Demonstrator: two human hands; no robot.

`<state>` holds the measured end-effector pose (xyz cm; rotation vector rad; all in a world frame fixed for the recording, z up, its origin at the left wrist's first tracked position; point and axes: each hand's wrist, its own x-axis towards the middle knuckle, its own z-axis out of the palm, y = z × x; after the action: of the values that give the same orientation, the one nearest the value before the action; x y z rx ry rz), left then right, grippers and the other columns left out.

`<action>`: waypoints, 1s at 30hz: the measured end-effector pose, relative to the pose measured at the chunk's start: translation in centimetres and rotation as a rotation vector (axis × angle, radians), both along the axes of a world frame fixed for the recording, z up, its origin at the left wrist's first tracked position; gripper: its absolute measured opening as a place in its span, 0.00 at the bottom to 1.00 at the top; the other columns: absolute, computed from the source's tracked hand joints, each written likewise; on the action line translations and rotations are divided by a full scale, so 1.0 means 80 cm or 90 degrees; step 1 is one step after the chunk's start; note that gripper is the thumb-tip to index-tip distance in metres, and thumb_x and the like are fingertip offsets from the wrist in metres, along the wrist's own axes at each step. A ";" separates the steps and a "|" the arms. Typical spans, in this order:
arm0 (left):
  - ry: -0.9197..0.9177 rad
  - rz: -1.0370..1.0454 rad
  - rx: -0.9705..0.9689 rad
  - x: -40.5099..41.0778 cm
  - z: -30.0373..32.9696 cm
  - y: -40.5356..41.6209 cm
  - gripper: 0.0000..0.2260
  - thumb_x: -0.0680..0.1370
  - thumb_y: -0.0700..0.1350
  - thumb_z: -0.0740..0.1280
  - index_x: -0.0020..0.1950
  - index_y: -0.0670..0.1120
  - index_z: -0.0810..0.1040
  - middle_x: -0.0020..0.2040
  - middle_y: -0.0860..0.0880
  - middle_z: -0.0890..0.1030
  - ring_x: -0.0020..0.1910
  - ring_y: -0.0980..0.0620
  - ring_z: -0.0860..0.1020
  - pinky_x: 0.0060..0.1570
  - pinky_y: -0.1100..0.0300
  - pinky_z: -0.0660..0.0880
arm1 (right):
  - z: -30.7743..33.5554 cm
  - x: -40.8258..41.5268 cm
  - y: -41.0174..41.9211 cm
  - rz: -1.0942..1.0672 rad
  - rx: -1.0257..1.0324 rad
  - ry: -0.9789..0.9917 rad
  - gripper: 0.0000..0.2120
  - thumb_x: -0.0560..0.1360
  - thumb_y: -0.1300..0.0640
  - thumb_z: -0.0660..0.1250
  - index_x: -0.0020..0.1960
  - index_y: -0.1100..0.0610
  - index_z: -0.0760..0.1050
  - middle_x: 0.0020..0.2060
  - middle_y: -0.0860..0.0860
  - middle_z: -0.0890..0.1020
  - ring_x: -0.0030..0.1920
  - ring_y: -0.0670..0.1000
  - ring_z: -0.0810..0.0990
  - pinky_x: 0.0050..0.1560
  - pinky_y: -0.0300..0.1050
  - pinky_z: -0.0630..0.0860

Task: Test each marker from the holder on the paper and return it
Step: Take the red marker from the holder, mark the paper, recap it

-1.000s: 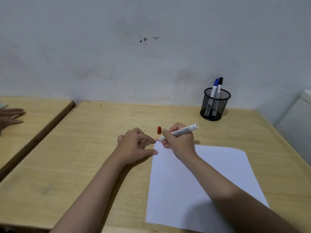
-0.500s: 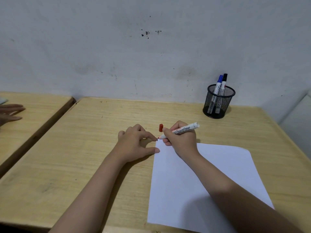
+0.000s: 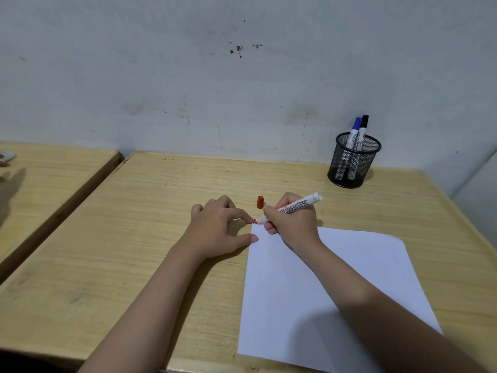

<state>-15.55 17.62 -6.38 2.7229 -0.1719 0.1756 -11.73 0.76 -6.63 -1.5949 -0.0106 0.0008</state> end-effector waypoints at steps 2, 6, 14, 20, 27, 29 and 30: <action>0.000 0.000 0.002 0.000 0.000 0.000 0.20 0.64 0.68 0.66 0.53 0.64 0.78 0.49 0.56 0.72 0.52 0.55 0.71 0.53 0.51 0.61 | 0.000 -0.001 0.000 0.003 0.013 0.006 0.14 0.68 0.69 0.69 0.30 0.59 0.66 0.18 0.51 0.77 0.21 0.52 0.77 0.26 0.43 0.74; -0.002 0.001 0.004 0.000 -0.001 0.000 0.20 0.64 0.68 0.66 0.53 0.63 0.78 0.49 0.56 0.72 0.52 0.55 0.71 0.53 0.52 0.61 | 0.001 -0.002 0.000 0.011 0.029 0.001 0.15 0.68 0.70 0.68 0.30 0.59 0.66 0.18 0.51 0.76 0.21 0.51 0.76 0.26 0.42 0.73; 0.001 -0.004 -0.006 0.001 -0.002 0.001 0.20 0.64 0.68 0.66 0.52 0.64 0.78 0.49 0.56 0.72 0.52 0.56 0.71 0.53 0.52 0.60 | 0.008 -0.007 -0.003 -0.157 0.123 -0.037 0.13 0.71 0.62 0.71 0.34 0.58 0.69 0.27 0.57 0.81 0.26 0.51 0.81 0.31 0.48 0.79; -0.008 0.056 -0.193 0.012 0.007 -0.011 0.12 0.69 0.58 0.68 0.50 0.58 0.76 0.50 0.58 0.78 0.48 0.59 0.77 0.62 0.52 0.62 | 0.016 -0.006 -0.005 -0.249 0.219 -0.041 0.12 0.73 0.59 0.70 0.37 0.57 0.68 0.31 0.59 0.83 0.27 0.51 0.81 0.28 0.39 0.76; 0.035 -0.005 -0.167 0.058 0.026 -0.043 0.12 0.74 0.44 0.69 0.56 0.52 0.79 0.53 0.51 0.79 0.45 0.52 0.78 0.50 0.56 0.76 | 0.045 0.004 -0.018 -0.266 0.297 -0.073 0.11 0.73 0.60 0.70 0.36 0.58 0.68 0.26 0.51 0.81 0.27 0.48 0.82 0.29 0.40 0.78; 0.054 0.005 -0.167 0.067 0.026 -0.048 0.06 0.72 0.43 0.71 0.48 0.47 0.82 0.49 0.50 0.82 0.43 0.53 0.79 0.45 0.61 0.74 | 0.057 0.005 -0.023 -0.259 0.306 -0.081 0.11 0.73 0.61 0.70 0.37 0.58 0.68 0.24 0.49 0.81 0.26 0.48 0.82 0.29 0.40 0.79; 0.052 0.017 -0.191 0.069 0.026 -0.048 0.05 0.71 0.43 0.73 0.45 0.45 0.83 0.46 0.49 0.84 0.42 0.53 0.80 0.44 0.62 0.75 | 0.062 0.005 -0.027 -0.252 0.312 -0.086 0.11 0.73 0.61 0.70 0.37 0.58 0.68 0.23 0.49 0.81 0.26 0.48 0.81 0.29 0.40 0.79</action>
<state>-10.01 13.74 -4.27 2.4289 -0.0785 0.0883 -11.34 -1.38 -1.67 -1.0835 0.1866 -0.3899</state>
